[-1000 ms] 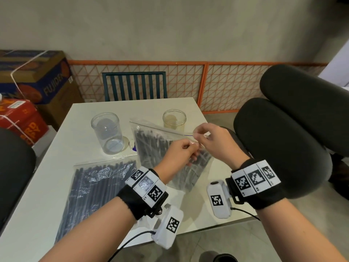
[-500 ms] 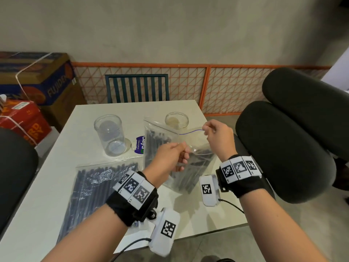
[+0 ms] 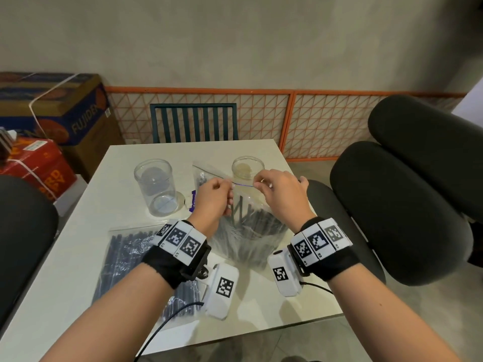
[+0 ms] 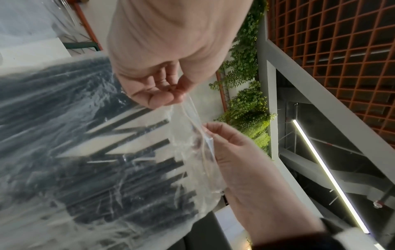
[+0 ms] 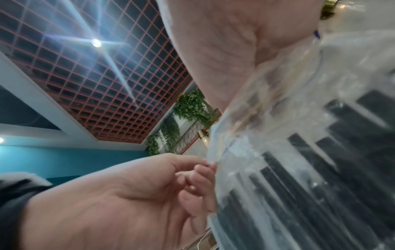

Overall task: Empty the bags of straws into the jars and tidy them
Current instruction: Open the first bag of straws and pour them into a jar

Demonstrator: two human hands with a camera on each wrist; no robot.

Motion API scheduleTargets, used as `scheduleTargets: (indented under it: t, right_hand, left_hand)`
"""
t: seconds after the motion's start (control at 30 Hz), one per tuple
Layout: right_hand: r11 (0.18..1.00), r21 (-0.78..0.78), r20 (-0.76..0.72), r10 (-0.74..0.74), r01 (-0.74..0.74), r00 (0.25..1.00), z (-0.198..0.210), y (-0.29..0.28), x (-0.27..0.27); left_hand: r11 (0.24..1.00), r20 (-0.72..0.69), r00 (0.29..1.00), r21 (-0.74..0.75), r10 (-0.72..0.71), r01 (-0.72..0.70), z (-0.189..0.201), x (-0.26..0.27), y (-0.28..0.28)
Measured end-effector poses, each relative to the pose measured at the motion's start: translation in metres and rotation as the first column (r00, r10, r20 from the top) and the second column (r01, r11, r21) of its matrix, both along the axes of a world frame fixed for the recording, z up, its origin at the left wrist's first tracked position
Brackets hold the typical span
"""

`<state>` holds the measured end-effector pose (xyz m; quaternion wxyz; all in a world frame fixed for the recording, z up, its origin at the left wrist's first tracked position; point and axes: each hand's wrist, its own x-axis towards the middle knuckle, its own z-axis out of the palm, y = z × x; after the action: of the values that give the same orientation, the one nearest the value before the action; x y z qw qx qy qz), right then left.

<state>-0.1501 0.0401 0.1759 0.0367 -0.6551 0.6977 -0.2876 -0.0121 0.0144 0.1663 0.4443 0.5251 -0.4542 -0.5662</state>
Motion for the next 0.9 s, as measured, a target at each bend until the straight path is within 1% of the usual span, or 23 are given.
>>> scheduleTargets:
  t: [0.07, 0.13, 0.2, 0.23, 0.3, 0.37, 0.4, 0.47, 0.6, 0.67, 0.73, 0.8, 0.9]
  right_hand:
    - [0.997, -0.016, 0.068, -0.080, 0.081, 0.994, 0.001, -0.007, -0.008]
    - [0.984, 0.005, 0.178, -0.174, 0.176, 0.969, 0.003, -0.014, -0.015]
    - [0.975, 0.028, 0.261, -0.219, 0.220, 0.940, 0.005, -0.020, -0.020]
    - [0.974, 0.033, 0.265, -0.224, 0.224, 0.938, 0.005, -0.020, -0.021]
    - [0.982, 0.030, 0.187, -0.191, 0.189, 0.964, 0.005, -0.017, -0.017]
    - [0.994, 0.043, 0.052, -0.107, 0.104, 0.993, 0.004, -0.011, -0.007]
    - [0.997, 0.056, -0.005, -0.057, 0.057, 0.998, 0.004, -0.009, 0.000]
    - [0.997, 0.070, -0.045, 0.017, -0.014, 0.999, 0.003, -0.007, 0.013]
    - [0.996, 0.072, -0.032, 0.057, -0.055, 0.998, -0.002, -0.010, 0.023]
    - [0.997, 0.056, -0.012, 0.045, -0.044, 0.999, -0.004, -0.013, 0.021]
    - [0.999, 0.037, 0.043, 0.012, -0.014, 0.999, -0.002, -0.017, 0.014]
    - [0.999, 0.036, 0.084, -0.028, 0.025, 0.996, 0.000, -0.022, 0.006]
    - [0.994, 0.041, 0.103, -0.106, 0.102, 0.989, 0.004, -0.029, -0.009]
  left_hand:
    - [1.000, 0.025, 1.000, -0.015, -0.008, 0.008, 0.000, -0.001, 0.003]
    - [1.000, 0.017, 1.000, -0.021, -0.013, 0.013, -0.002, 0.001, 0.007]
    - [1.000, -0.020, 1.000, -0.006, -0.019, 0.019, -0.005, 0.002, 0.010]
    - [1.000, -0.041, 0.999, 0.012, -0.029, 0.029, -0.005, 0.003, 0.011]
    - [0.997, -0.084, 0.994, 0.041, -0.065, 0.068, -0.005, 0.004, 0.014]
    - [0.990, -0.089, 0.988, 0.053, -0.122, 0.127, -0.002, 0.002, 0.015]
    - [0.988, -0.068, 0.987, 0.052, -0.145, 0.149, 0.000, 0.001, 0.014]
    - [0.990, 0.007, 0.991, 0.047, -0.137, 0.137, 0.003, -0.001, 0.010]
    - [1.000, 0.119, 0.993, -0.017, 0.007, -0.005, 0.004, 0.005, -0.004]
    - [0.999, 0.141, 0.990, -0.046, 0.015, -0.008, 0.004, 0.011, -0.009]
    - [0.999, 0.162, 0.987, -0.053, 0.015, -0.006, 0.003, 0.015, -0.010]
    - [0.999, 0.165, 0.986, -0.047, 0.026, -0.019, 0.000, 0.020, -0.005]
    - [0.999, 0.150, 0.988, -0.019, 0.036, -0.033, -0.008, 0.030, 0.004]
